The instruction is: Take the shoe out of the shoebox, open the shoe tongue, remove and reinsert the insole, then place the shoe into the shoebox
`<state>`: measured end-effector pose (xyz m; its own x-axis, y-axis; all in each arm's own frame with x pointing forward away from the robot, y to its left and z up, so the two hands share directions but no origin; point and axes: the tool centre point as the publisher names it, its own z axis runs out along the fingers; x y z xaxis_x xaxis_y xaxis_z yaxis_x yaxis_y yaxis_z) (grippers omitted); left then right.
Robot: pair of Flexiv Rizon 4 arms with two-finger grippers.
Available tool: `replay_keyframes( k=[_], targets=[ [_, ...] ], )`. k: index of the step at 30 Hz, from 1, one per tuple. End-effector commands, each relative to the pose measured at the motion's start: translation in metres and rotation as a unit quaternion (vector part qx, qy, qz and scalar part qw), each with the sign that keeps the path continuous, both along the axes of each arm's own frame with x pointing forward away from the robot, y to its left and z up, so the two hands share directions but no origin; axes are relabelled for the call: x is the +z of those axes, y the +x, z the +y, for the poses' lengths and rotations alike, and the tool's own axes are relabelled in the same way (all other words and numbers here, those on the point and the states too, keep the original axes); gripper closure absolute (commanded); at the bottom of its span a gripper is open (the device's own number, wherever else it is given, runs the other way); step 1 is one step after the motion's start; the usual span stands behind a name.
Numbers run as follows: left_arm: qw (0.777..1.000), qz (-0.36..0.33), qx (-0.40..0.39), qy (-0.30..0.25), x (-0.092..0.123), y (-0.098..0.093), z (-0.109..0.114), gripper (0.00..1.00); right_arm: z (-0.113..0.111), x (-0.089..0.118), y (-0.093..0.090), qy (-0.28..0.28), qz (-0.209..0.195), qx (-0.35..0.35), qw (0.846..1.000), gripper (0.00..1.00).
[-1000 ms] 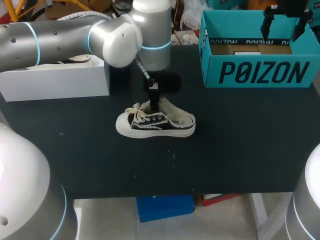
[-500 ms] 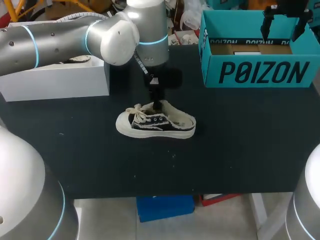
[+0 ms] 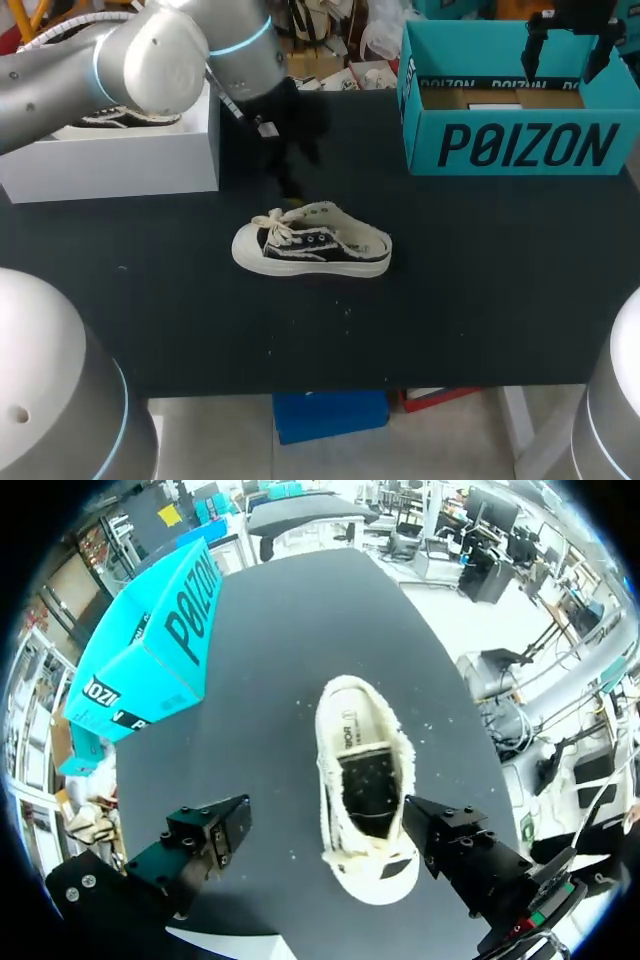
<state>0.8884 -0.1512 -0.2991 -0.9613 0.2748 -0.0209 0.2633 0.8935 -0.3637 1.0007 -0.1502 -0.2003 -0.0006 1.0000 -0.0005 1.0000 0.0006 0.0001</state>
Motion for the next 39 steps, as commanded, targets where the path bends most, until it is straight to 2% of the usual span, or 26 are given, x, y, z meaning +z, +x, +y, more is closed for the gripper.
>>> replay_keyframes(
  k=[1,3,6,20,24,30,35,39],
  targets=[
    [0.995,-0.033,0.014,-0.097,0.010,-0.019,0.027,0.00,0.000,0.000,0.000,0.000,0.000,0.000,1.000,0.00],
    [0.993,-0.040,0.020,-0.107,0.013,-0.022,0.033,0.00,0.000,0.000,0.000,0.000,0.000,0.000,1.000,0.00],
    [0.986,-0.031,0.018,-0.166,0.020,-0.027,0.043,0.00,0.000,0.000,0.000,0.000,0.000,0.000,1.000,0.00],
    [0.986,-0.031,0.018,-0.166,0.020,-0.027,0.043,0.00,0.000,0.000,0.000,0.000,0.000,0.000,1.000,0.00],
    [0.979,-0.038,0.033,-0.196,0.028,-0.024,0.072,0.00,0.000,0.000,0.000,0.000,0.000,0.000,1.000,0.00],
    [0.970,-0.041,0.063,-0.233,0.020,-0.035,0.104,0.00,0.000,0.000,0.000,0.000,0.000,0.000,1.000,0.00],
    [0.967,-0.039,0.075,-0.241,0.012,-0.036,0.123,0.00,0.000,0.000,0.000,0.000,0.000,0.000,1.000,0.00],
    [0.966,-0.048,0.067,-0.247,0.011,-0.036,0.127,0.00,0.000,0.000,0.000,0.000,0.000,0.000,1.000,0.00]
  ],
)
